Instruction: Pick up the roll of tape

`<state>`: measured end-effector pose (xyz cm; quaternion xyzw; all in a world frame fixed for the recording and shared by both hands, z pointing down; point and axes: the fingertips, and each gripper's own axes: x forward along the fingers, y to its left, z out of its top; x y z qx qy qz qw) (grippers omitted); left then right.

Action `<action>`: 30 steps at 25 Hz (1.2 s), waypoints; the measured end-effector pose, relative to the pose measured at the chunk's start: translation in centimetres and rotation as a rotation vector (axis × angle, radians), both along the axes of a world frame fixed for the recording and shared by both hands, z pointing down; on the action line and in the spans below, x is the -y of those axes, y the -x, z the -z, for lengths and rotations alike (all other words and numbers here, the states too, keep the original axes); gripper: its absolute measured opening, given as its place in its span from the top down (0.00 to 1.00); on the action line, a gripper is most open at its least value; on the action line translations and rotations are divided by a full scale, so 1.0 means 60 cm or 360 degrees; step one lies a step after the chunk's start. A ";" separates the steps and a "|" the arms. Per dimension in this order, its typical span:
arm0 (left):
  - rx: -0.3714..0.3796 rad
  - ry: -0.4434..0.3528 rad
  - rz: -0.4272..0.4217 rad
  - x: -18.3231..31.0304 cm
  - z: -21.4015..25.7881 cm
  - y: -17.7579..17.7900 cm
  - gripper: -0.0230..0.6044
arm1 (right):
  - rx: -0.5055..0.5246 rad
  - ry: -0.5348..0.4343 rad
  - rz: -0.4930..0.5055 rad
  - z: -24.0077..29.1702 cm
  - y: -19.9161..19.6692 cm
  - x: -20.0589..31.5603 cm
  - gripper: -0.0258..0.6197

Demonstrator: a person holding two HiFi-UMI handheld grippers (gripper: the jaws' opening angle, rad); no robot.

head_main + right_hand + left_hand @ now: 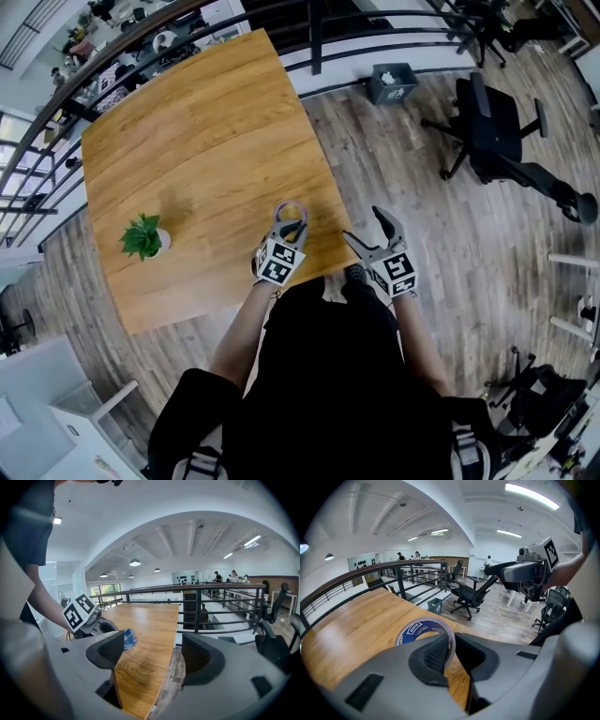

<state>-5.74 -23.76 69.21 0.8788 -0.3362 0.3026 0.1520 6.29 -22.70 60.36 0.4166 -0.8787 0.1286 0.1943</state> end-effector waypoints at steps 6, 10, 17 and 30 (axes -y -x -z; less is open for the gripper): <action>-0.0029 -0.0071 0.0076 -0.011 0.046 -0.002 0.87 | 0.0007 0.0000 0.0088 0.002 -0.003 0.002 0.37; -0.0053 -0.0119 0.0146 -0.021 0.070 -0.003 0.87 | 0.0024 -0.0015 0.0136 0.008 -0.003 0.003 0.37; -0.0106 -0.0166 0.0247 -0.049 0.092 -0.004 0.87 | 0.0035 -0.0028 0.0217 0.005 -0.006 -0.006 0.37; -0.0097 -0.0235 0.0406 -0.097 0.146 -0.037 0.87 | 0.0071 -0.0035 0.0347 0.011 -0.044 -0.025 0.37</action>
